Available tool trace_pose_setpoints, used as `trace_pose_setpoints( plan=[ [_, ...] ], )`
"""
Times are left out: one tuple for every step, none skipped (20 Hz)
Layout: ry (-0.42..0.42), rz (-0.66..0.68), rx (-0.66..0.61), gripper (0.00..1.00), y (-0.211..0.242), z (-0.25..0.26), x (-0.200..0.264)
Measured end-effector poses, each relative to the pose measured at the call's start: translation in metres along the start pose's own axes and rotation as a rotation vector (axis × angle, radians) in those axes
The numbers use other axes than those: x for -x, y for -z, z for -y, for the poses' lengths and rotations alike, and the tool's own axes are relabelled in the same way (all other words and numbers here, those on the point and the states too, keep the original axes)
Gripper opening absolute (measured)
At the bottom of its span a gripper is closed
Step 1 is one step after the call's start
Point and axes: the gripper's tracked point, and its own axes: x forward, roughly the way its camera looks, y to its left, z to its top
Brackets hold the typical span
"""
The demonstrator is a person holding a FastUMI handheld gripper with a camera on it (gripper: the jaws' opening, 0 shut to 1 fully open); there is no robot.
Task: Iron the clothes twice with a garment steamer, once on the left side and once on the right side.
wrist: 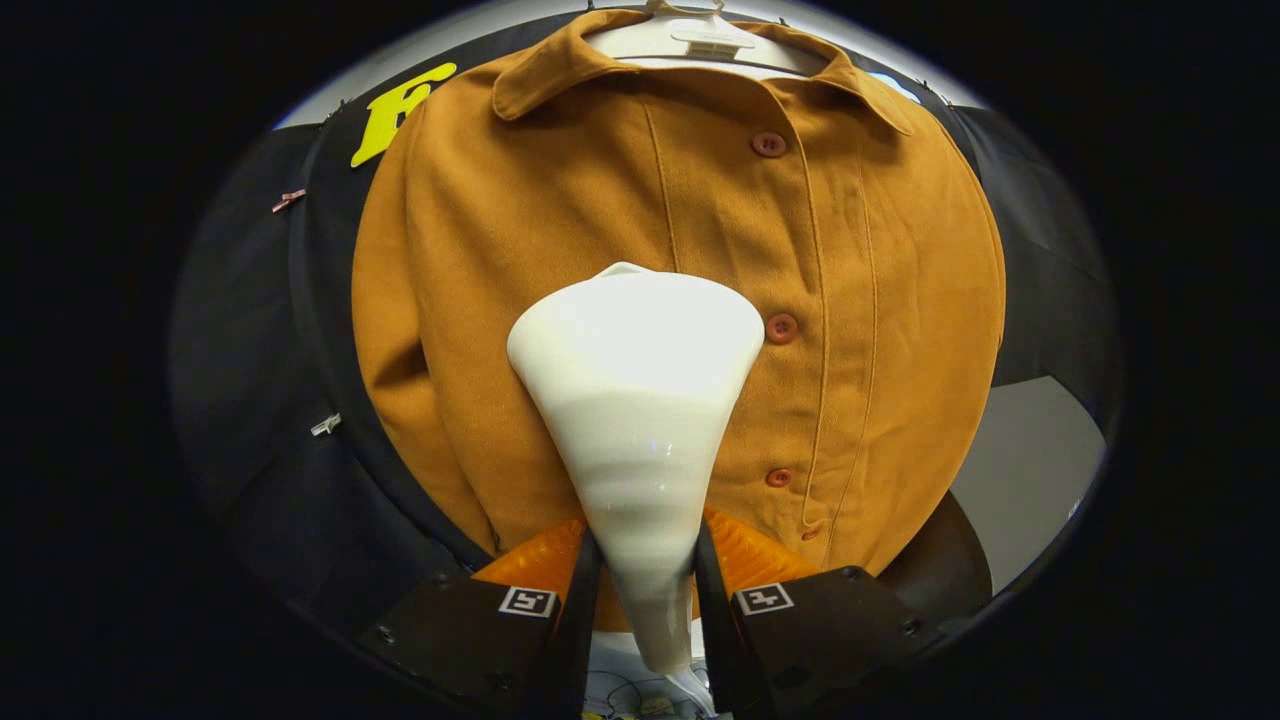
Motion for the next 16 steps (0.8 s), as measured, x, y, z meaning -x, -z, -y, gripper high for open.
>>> trace_pose_setpoints(
  plan=[
    [0.0,-0.009,-0.003,0.5,0.003,-0.001,-0.002],
    [0.0,-0.018,-0.006,0.5,0.006,-0.001,-0.003],
    [0.0,-0.027,-0.008,0.5,0.011,0.0,-0.004],
    [0.0,-0.037,-0.008,0.5,0.014,0.001,-0.005],
    [0.0,-0.046,-0.009,0.5,0.018,0.001,-0.005],
    [0.0,-0.055,-0.011,0.5,0.022,0.001,-0.006],
    [0.0,-0.065,-0.012,0.5,0.026,0.002,-0.007],
    [0.001,-0.074,-0.012,0.5,0.03,0.002,-0.008],
    [0.001,-0.086,-0.013,0.5,0.035,0.003,-0.008],
    [0.002,-0.097,-0.014,0.5,0.039,0.004,-0.009],
    [0.003,-0.107,-0.016,0.5,0.043,0.004,-0.01],
    [0.003,-0.116,-0.018,0.5,0.046,0.004,-0.01],
    [0.001,-0.124,-0.02,0.5,0.05,0.005,-0.011],
    [-0.002,-0.133,-0.02,0.5,0.053,0.005,-0.011],
    [-0.003,-0.143,-0.02,0.5,0.057,0.006,-0.012],
    [-0.003,-0.156,-0.02,0.5,0.063,0.006,-0.013]
  ],
)
